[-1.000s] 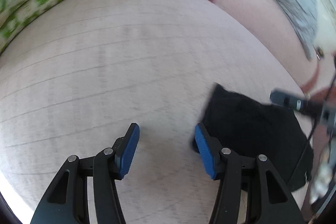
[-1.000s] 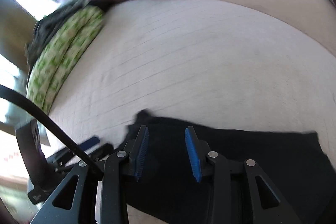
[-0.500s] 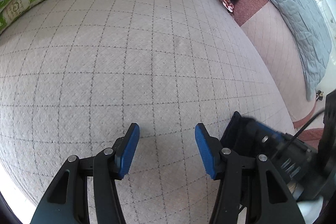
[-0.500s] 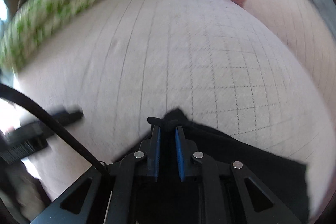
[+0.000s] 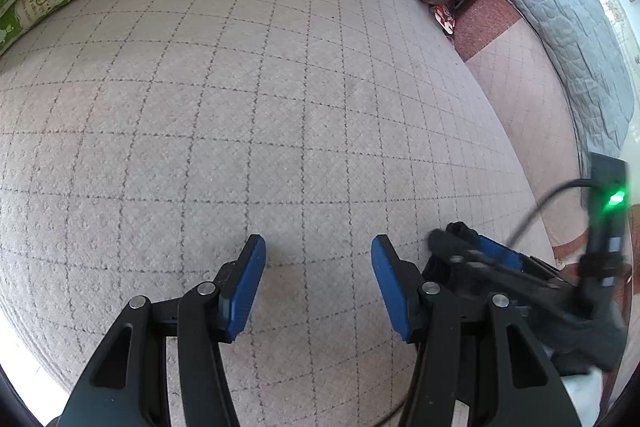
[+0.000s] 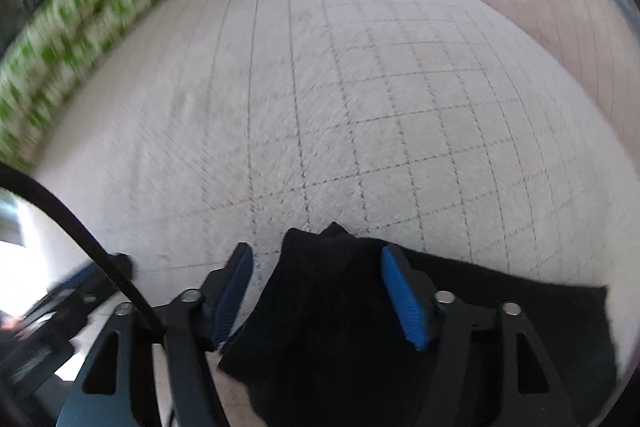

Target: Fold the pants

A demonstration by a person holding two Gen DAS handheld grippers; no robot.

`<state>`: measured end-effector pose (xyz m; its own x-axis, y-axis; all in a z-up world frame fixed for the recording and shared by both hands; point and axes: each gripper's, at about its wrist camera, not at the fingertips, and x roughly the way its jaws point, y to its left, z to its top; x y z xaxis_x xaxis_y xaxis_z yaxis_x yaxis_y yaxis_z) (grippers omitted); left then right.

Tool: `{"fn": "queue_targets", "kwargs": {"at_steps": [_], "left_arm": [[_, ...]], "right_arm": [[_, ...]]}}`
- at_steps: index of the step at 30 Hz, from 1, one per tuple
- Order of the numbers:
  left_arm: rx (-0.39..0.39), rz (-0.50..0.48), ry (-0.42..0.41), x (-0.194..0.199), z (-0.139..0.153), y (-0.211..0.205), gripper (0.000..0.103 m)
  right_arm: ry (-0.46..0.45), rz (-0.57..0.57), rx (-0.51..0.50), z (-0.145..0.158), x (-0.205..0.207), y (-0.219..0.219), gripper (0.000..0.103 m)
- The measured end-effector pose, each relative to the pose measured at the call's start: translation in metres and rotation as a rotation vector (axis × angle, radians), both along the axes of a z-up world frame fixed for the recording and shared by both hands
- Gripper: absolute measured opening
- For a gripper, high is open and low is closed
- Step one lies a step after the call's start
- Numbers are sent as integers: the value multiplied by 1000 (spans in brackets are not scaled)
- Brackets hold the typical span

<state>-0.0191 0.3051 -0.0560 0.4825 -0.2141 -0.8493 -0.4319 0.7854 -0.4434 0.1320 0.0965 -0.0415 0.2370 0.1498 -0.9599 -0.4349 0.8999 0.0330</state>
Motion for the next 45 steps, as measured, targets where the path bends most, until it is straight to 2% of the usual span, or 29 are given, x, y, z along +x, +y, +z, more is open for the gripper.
{"fn": "queue_targets", "kwargs": {"at_steps": [2,3,6,7,10,14,17,19,20,21,22,23,24,27,32,34,36,38,40,43,45], "left_arm": [[0,3,1,1,0,-2,54],[3,3,-1,1,0,-3,54],[27,-3,-10,3,1,-15,57],[37,-16,-13,4,2,-20,57],[27,-60,-25,6,2,-34,58],[-17,-165,-49,10,0,-62,58],[24,-258,-57,15,-2,-90,60],[92,-304,-59,17,-2,-109,60],[102,-316,-61,17,-2,-114,54],[80,-347,-67,18,-2,-120,40],[18,-376,-65,20,-5,-123,1],[-98,-402,-59,22,-10,-126,3],[-151,-403,-57,23,-12,-130,3],[-192,-425,-73,25,-6,-149,3],[-231,-509,-121,30,10,-198,1],[-209,-581,-139,31,17,-230,2],[-160,-675,-155,29,24,-261,9],[-150,-753,-169,24,26,-277,34],[-177,-831,-178,17,30,-286,39],[-273,-875,-199,9,37,-273,43],[-312,-836,-206,13,39,-260,49]], "right_arm": [[-35,25,-109,-13,0,13,73],[-43,33,-115,-15,-1,15,69],[-56,24,-111,-9,0,9,35],[-37,7,-75,-7,4,2,27],[36,-58,62,-1,13,-33,24],[56,-116,155,5,17,-57,23],[42,-119,190,13,14,-65,23],[34,-115,202,20,11,-69,23],[33,-116,209,22,9,-68,23],[32,-118,214,24,8,-68,23],[29,-120,221,25,8,-71,23],[26,-123,225,27,6,-70,23],[25,-123,235,28,5,-68,23],[-2,-124,251,37,1,-76,23],[-44,-192,277,56,-13,-132,23],[-64,-235,270,60,-17,-166,23],[-89,-284,234,57,-23,-201,25],[-110,-352,149,49,-27,-236,32],[-129,-459,58,39,-34,-277,36],[-142,-585,128,44,-52,-328,36],[-206,-617,178,60,-67,-347,36]]}}
